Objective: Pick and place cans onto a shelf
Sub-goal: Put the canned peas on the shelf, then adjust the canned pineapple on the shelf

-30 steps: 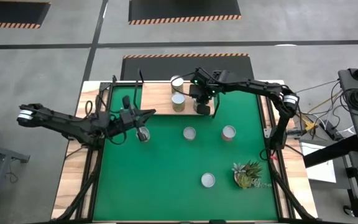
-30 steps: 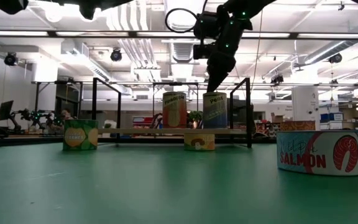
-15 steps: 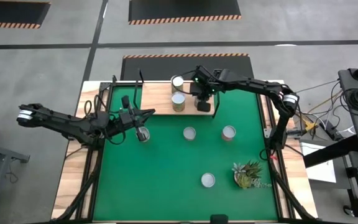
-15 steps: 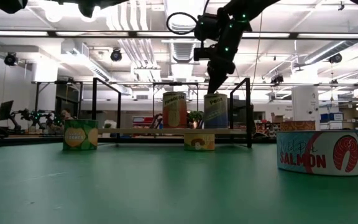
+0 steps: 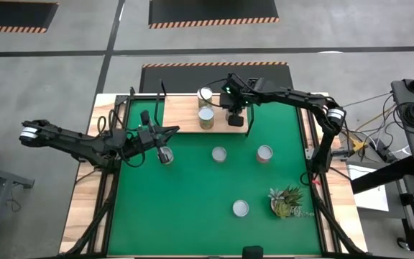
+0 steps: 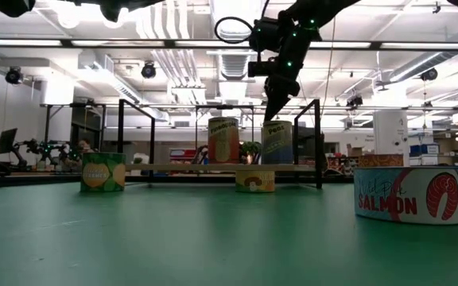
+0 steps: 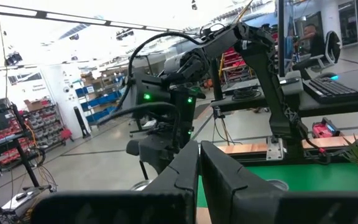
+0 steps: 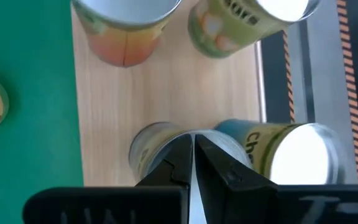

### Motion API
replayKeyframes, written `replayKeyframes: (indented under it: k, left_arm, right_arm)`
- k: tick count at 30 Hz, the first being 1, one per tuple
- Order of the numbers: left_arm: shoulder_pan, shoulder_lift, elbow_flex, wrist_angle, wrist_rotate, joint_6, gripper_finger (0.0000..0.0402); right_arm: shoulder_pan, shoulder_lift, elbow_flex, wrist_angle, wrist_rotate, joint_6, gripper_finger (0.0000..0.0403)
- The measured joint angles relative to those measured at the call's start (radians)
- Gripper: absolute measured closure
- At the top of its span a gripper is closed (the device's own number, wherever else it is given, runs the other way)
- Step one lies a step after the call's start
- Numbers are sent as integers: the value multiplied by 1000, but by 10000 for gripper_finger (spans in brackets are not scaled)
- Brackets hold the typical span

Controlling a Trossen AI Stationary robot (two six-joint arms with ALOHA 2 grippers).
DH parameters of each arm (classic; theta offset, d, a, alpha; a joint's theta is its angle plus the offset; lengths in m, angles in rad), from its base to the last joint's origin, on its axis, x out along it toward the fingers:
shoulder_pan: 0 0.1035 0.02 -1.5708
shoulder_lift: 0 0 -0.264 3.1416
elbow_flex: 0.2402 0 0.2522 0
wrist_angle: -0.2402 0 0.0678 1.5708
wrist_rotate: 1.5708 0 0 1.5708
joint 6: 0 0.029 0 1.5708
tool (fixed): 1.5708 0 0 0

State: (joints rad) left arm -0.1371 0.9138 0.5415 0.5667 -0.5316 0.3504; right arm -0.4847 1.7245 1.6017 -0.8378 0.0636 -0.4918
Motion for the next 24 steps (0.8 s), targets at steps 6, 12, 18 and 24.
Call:
replayKeyframes:
  k: [6, 12, 18, 24]
  left_arm:
    - [0, 0, 0, 0, 0, 0, 402]
    - [0, 0, 0, -4, 0, 0, 402]
    - [0, 0, 0, -10, 0, 0, 402]
    - [0, 0, 0, -10, 0, 0, 402]
  right_arm:
    - [2, 0, 46, 0, -1, -4, 394]
    - [41, -3, 82, 29, -131, 32, 394]
    - [100, 6, 66, 61, -145, 38, 394]
    - [110, 42, 63, 58, -142, 53, 394]
